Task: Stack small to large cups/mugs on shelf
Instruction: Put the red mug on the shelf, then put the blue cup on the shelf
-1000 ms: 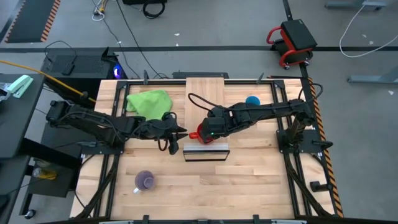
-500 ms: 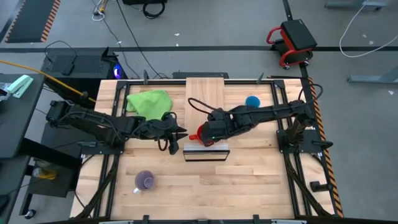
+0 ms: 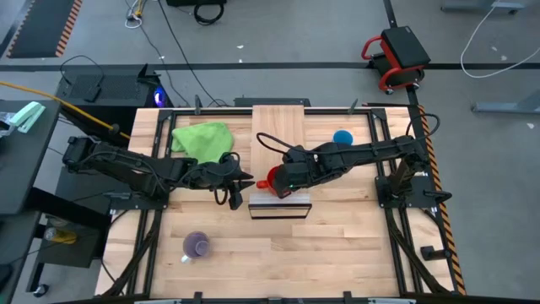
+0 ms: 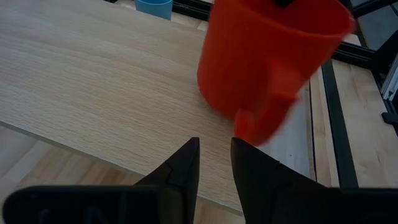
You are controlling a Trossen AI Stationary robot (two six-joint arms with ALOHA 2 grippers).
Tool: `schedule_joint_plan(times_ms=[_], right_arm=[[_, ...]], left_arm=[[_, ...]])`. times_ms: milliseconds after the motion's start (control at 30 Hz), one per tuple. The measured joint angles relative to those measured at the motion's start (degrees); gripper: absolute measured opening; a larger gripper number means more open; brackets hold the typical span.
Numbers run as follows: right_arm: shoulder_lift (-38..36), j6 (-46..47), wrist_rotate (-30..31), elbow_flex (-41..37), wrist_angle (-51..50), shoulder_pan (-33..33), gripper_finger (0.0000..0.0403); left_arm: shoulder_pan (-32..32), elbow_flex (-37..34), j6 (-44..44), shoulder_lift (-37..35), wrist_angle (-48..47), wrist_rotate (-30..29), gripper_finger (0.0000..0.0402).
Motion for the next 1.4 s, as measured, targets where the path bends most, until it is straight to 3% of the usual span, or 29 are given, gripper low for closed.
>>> schedule_joint_plan(times_ms=[733,1067,1233,1400], right_arm=[[-6.5,-3.4,0.8,2.8,0.4,1.9,0.0100],[-15.6,-6.6,11.7,2.9,-5.9,2.7,0.0098],[-19.3,-14.4,16.9,2.9,-6.5,1.4,0.0096],[-22.5,-22.1,17.7,2.9,-6.5,-0.8,0.0096]], left_arm=[[0.0,0.0,-1.8,0.0,-1.3,0.0,0.0096],[0.0,0.0,-6.7,0.0,-1.2,-3.1,0.0094],[0.0,0.0,-11.3,0.0,-1.2,-7.5,0.0087],[0.0,0.0,-16.0,0.0,-1.2,-12.9,0.0085]])
